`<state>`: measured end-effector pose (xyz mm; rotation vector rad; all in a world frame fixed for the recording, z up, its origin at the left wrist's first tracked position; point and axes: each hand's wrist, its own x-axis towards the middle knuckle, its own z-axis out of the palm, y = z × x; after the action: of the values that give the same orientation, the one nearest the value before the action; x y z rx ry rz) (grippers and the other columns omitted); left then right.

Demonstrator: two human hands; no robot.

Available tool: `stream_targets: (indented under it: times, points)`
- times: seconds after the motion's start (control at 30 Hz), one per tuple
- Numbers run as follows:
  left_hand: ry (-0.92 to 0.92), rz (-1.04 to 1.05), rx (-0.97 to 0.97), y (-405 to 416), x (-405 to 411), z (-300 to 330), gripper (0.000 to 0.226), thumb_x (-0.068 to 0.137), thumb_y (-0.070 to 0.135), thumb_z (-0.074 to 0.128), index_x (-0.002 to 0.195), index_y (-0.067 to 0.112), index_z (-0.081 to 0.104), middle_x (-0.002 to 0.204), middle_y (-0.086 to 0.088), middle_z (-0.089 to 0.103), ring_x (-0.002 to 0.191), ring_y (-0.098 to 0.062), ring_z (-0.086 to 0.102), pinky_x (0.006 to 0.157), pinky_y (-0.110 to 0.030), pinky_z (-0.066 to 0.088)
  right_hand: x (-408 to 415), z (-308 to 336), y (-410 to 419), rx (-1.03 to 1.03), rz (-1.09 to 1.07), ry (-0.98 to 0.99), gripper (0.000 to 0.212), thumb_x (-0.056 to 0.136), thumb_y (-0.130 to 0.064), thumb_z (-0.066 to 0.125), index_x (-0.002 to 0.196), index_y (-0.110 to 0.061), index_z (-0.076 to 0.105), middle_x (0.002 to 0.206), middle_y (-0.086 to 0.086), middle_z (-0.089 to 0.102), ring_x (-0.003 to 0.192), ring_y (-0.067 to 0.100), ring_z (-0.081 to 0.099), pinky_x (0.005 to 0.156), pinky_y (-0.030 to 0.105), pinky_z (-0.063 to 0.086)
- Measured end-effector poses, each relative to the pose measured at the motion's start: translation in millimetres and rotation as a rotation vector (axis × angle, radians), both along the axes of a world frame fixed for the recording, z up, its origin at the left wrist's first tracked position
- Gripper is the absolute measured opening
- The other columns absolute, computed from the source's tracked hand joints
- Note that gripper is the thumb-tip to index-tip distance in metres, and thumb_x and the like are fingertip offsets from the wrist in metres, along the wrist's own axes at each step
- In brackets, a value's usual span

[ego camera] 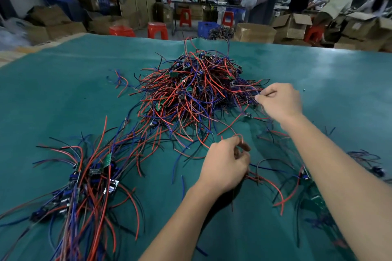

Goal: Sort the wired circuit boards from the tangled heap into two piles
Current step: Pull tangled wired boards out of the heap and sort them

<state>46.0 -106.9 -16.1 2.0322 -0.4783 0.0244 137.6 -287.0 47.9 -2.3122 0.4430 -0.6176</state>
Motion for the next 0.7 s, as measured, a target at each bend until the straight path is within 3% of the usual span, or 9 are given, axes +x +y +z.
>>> stream_targets:
  times: [0.07, 0.17, 0.27, 0.37, 0.5, 0.57, 0.63, 0.7]
  points:
    - [0.000, -0.005, -0.004, 0, 0, 1, 0.011, 0.086, 0.017, 0.058, 0.093, 0.017, 0.067, 0.069, -0.005, 0.073, 0.074, -0.025, 0.069, 0.077, -0.037, 0.054, -8, 10, -4, 0.072, 0.030, 0.033, 0.019, 0.081, -0.026, 0.081, 0.067, -0.027, 0.070, 0.072, -0.007, 0.069, 0.087, 0.022, 0.066, 0.076, 0.028, 0.047]
    - [0.010, -0.009, -0.005, 1, 1, 2, 0.011, 0.086, 0.015, 0.058, 0.093, 0.017, 0.066, 0.067, -0.003, 0.073, 0.069, -0.018, 0.069, 0.076, -0.033, 0.055, -23, 26, -10, 0.312, 0.087, 0.058, 0.010, 0.081, -0.020, 0.079, 0.074, -0.014, 0.076, 0.070, 0.002, 0.069, 0.057, 0.014, 0.054, 0.053, 0.023, 0.037]
    - [0.095, -0.023, -0.107, 1, 2, 1, 0.011, 0.086, 0.011, 0.057, 0.092, 0.017, 0.064, 0.066, 0.000, 0.073, 0.051, -0.007, 0.061, 0.064, -0.027, 0.054, -43, 26, -10, 0.552, 0.123, 0.050, 0.006, 0.087, -0.011, 0.073, 0.081, -0.012, 0.073, 0.066, 0.004, 0.073, 0.039, 0.006, 0.050, 0.037, 0.015, 0.033]
    - [0.137, 0.001, -0.197, 0, 4, -1, 0.012, 0.088, 0.011, 0.058, 0.097, 0.018, 0.063, 0.074, -0.001, 0.075, 0.045, -0.007, 0.055, 0.062, -0.029, 0.050, -67, 6, 2, 0.574, 0.147, 0.014, 0.009, 0.090, -0.009, 0.070, 0.083, -0.014, 0.071, 0.072, 0.004, 0.077, 0.044, 0.007, 0.056, 0.042, 0.016, 0.042]
    - [0.141, 0.020, -0.240, -1, 7, -2, 0.021, 0.093, 0.019, 0.054, 0.113, 0.020, 0.063, 0.082, -0.002, 0.074, 0.049, -0.018, 0.060, 0.067, -0.037, 0.055, -98, -33, 35, 0.483, 0.256, 0.082, 0.014, 0.088, -0.007, 0.071, 0.094, -0.019, 0.073, 0.071, 0.001, 0.077, 0.056, 0.011, 0.062, 0.061, 0.028, 0.046]
    - [0.154, 0.038, -0.250, 1, 9, -2, 0.025, 0.096, 0.024, 0.050, 0.115, 0.015, 0.064, 0.074, -0.007, 0.070, 0.052, -0.022, 0.060, 0.068, -0.041, 0.055, -109, -45, 50, 0.391, 0.325, 0.093, 0.018, 0.087, -0.010, 0.069, 0.096, -0.025, 0.071, 0.070, -0.002, 0.076, 0.060, 0.015, 0.063, 0.064, 0.032, 0.048]
    - [0.172, 0.063, -0.289, 3, 11, -4, 0.021, 0.099, 0.021, 0.049, 0.109, 0.012, 0.065, 0.055, -0.001, 0.062, 0.043, -0.021, 0.055, 0.053, -0.030, 0.047, -114, -48, 57, 0.281, 0.384, 0.099, 0.016, 0.088, -0.013, 0.067, 0.094, -0.028, 0.070, 0.068, -0.003, 0.075, 0.061, 0.018, 0.063, 0.064, 0.033, 0.049]
    - [0.188, 0.092, -0.339, 5, 10, -3, 0.015, 0.099, 0.015, 0.052, 0.102, 0.011, 0.066, 0.052, 0.003, 0.059, 0.036, -0.014, 0.049, 0.044, -0.020, 0.037, -115, -47, 55, 0.285, 0.414, 0.096, 0.015, 0.085, -0.012, 0.066, 0.089, -0.026, 0.070, 0.064, -0.001, 0.072, 0.057, 0.019, 0.055, 0.061, 0.033, 0.045]
